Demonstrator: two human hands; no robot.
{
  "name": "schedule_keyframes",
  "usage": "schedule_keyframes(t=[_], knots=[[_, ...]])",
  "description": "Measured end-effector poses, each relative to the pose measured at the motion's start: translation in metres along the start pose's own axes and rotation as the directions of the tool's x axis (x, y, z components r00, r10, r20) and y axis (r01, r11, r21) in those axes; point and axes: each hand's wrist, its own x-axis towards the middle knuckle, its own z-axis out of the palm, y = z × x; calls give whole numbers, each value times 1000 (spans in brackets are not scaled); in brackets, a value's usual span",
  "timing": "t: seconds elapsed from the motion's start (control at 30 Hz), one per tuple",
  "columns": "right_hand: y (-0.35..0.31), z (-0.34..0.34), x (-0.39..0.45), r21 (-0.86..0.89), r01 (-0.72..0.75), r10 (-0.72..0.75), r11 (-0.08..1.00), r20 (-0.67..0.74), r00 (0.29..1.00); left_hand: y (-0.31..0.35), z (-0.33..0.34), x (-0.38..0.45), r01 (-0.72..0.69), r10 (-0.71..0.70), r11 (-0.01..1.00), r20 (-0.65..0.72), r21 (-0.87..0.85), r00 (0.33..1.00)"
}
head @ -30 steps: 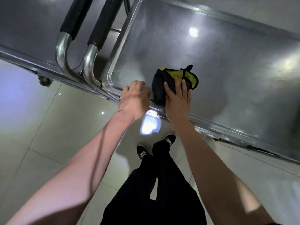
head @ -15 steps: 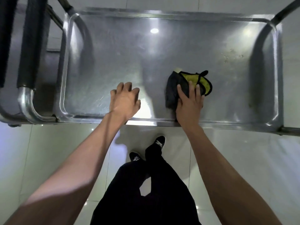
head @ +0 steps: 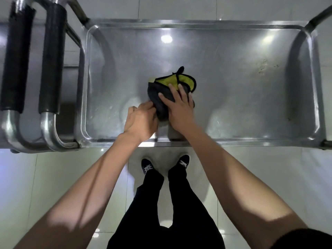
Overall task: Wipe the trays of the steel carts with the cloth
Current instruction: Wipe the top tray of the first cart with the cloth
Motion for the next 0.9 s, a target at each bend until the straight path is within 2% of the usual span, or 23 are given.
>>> schedule_keyframes(t=[0.1,0.17,0.33,0.57,0.77,0.9], knots=[[4,-5,-7,-12,-15,15,1000,-19,1000,0,-1,3,-41,41,995,2,96,999],[11,-8,-15,-16,-89,88,996,-52,995,0,2,2,-64,64,986,6,154,998],[40,-24,-33,-63,-263,253,963,-139,957,4,2,0,-100,99,984,9,148,995],[70,-48,-24,-146,-325,319,934,-66,946,33,-10,31,-79,78,987,19,136,997],[119,-64,4,-53,-291,281,955,-147,949,79,-17,88,-40,40,999,5,30,999],[148,-63,35,-60,-207,189,976,-228,955,106,-24,126,9,-11,998,42,55,999]])
